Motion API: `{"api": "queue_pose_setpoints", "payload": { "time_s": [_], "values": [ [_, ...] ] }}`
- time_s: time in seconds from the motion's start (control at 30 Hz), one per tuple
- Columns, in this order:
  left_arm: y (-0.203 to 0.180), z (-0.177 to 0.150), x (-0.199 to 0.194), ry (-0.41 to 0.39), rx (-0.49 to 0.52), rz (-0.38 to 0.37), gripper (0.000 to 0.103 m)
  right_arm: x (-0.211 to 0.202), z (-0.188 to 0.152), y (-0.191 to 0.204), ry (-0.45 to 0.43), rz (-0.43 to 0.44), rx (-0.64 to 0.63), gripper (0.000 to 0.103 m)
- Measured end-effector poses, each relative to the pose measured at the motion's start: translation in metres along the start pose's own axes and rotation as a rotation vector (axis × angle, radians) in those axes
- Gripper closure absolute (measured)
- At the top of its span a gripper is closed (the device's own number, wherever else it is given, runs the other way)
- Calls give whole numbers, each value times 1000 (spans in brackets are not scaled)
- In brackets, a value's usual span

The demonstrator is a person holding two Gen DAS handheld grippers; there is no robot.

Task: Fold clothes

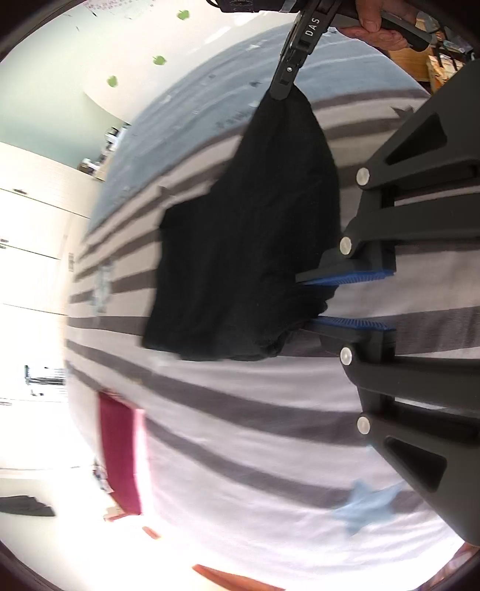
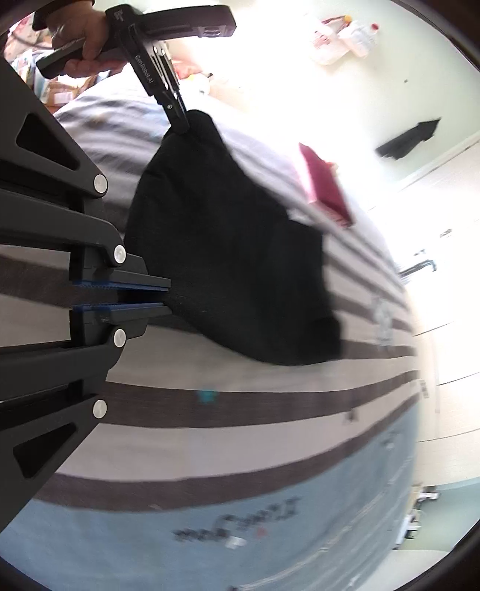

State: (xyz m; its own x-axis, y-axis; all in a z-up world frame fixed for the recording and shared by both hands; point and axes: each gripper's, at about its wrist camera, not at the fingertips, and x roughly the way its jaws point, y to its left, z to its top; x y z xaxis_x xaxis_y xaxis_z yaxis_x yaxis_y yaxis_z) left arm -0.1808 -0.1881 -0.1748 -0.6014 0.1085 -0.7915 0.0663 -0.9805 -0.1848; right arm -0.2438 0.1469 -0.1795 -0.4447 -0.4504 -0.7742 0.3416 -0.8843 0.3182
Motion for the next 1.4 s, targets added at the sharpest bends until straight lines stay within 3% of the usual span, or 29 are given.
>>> {"api": "queue_pose_setpoints", "payload": {
  "time_s": [0.1, 0.2, 0.33, 0.4, 0.47, 0.53, 0.63, 0.7, 0.77, 0.83, 0.97, 1.03, 1.07, 1.1, 1.2, 1.27, 1.4],
  "values": [
    [0, 53, 6, -66, -1, -18, 90, -5, 50, -1, -74, 4, 4, 99],
    [8, 114, 46, -113, 23, -28, 90, 14, 106, -13, -145, 13, 27, 100],
    [27, 163, 120, -115, 41, -19, 91, 88, 180, -42, -178, 15, 66, 101],
    [27, 196, 165, -85, 60, 12, 91, 134, 210, -59, -161, 11, 80, 101],
    [38, 205, 193, -49, 41, 17, 91, 169, 226, -74, -131, -8, 92, 101],
    [51, 207, 208, -35, -1, 32, 91, 186, 230, -88, -113, -8, 121, 100],
    [66, 194, 199, -57, -68, -12, 88, 178, 227, -94, -138, 21, 119, 97],
    [70, 187, 201, -59, -74, -57, 67, 168, 218, -92, -133, 36, 97, 97],
    [69, 178, 203, -49, -45, -46, 48, 165, 204, -92, -108, 35, 86, 83],
    [69, 171, 212, -24, -22, -50, 46, 166, 189, -93, -78, 30, 81, 76],
    [69, 169, 232, 17, -3, -78, 46, 184, 176, -96, -25, 40, 93, 76],
    [68, 170, 240, 31, 9, -112, 54, 194, 176, -94, -10, 47, 88, 76],
    [67, 170, 244, 41, 15, -127, 68, 199, 177, -93, 2, 46, 82, 76],
    [66, 170, 247, 50, 20, -130, 76, 204, 177, -92, 13, 46, 82, 76],
    [62, 169, 248, 52, 40, -137, 87, 215, 177, -93, 38, 48, 98, 78],
    [62, 170, 243, 41, 29, -143, 90, 214, 178, -92, 28, 40, 100, 94],
    [56, 180, 218, -26, 13, -137, 99, 190, 180, -79, -32, -5, 77, 99]
  ]
}}
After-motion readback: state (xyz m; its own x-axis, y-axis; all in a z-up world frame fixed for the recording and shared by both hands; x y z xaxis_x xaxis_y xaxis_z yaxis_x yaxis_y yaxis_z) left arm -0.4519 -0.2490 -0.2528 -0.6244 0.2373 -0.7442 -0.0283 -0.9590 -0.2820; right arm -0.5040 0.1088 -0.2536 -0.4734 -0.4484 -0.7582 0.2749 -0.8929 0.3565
